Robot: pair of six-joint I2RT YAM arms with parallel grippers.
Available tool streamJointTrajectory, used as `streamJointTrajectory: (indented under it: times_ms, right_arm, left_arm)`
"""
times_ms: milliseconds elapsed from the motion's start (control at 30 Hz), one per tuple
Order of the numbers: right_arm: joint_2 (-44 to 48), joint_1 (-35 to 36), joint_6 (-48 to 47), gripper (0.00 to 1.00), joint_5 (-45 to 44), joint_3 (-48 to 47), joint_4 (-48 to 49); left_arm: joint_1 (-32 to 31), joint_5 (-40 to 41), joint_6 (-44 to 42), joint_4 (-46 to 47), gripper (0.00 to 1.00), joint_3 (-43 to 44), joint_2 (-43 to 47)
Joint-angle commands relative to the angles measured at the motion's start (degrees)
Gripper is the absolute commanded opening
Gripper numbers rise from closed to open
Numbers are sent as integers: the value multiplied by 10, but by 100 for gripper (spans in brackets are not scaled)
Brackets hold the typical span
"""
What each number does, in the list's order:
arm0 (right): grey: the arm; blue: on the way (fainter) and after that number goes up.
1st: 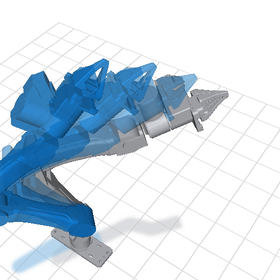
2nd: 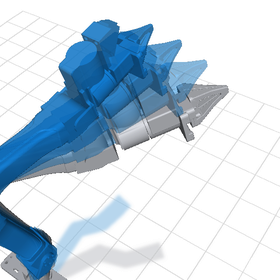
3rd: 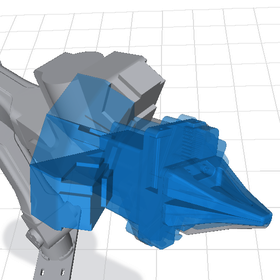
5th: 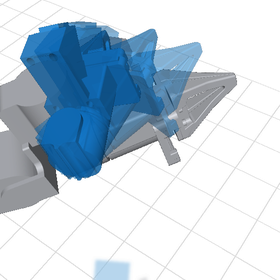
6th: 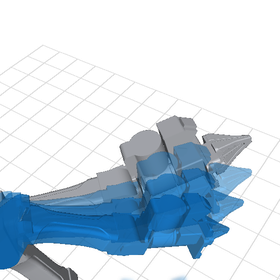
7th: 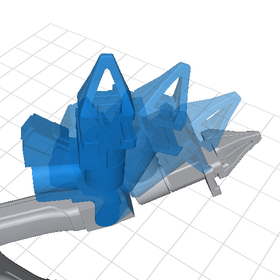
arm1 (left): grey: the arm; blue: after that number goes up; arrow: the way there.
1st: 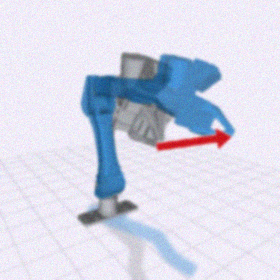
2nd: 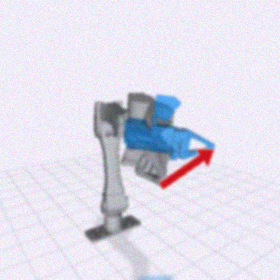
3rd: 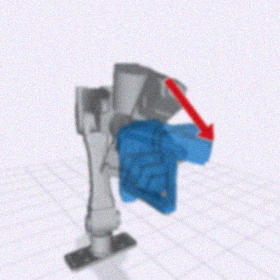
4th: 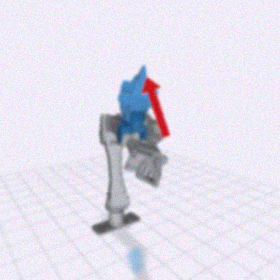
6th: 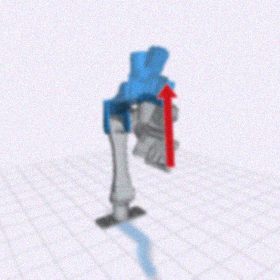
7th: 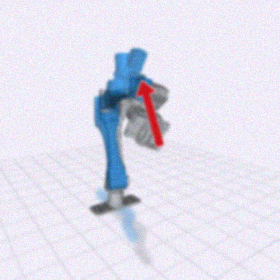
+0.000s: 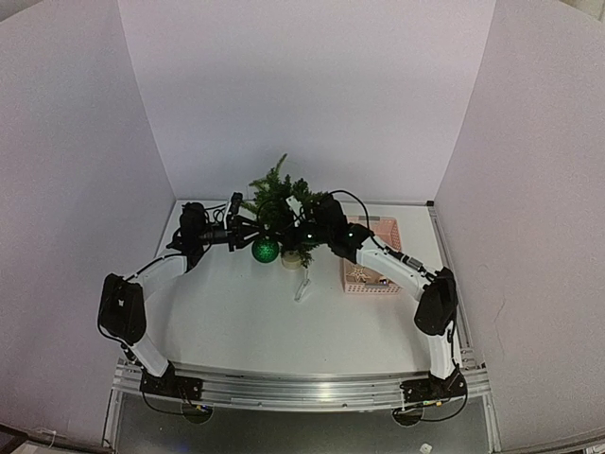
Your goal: Decorate the small christmas tree
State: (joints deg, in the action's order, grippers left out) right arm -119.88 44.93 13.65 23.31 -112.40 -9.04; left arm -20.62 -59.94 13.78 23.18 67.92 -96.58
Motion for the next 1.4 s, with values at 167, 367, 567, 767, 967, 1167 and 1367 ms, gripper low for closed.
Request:
streamJointTrajectory:
  times_ms: [167, 367, 567, 767, 967, 1167, 1367]
  right_arm:
    - [-13, -2, 3, 0, 8, -28, 11]
    - [-14, -2, 1, 0, 14, -29, 12]
    - [-13, -2, 1, 0, 16, -27, 11]
    - [-5, -8, -14, 0, 45, -18, 11]
    - [-4, -13, -26, 0, 57, -19, 12]
    - [-8, -14, -26, 0, 73, -25, 12]
    - [-7, -14, -27, 0, 81, -26, 12]
  left_arm:
    - [-1, -7, 7, 32, 24, 22, -2]
    - [-2, -7, 9, 37, 11, 25, -5]
    - [-3, -21, 9, 51, 15, 18, 0]
    - [8, -52, 43, 61, 24, 29, -4]
    - [9, -68, 46, 67, 31, 27, -4]
    - [2, -68, 50, 64, 30, 43, -22]
    - [-4, -71, 32, 63, 30, 48, -25]
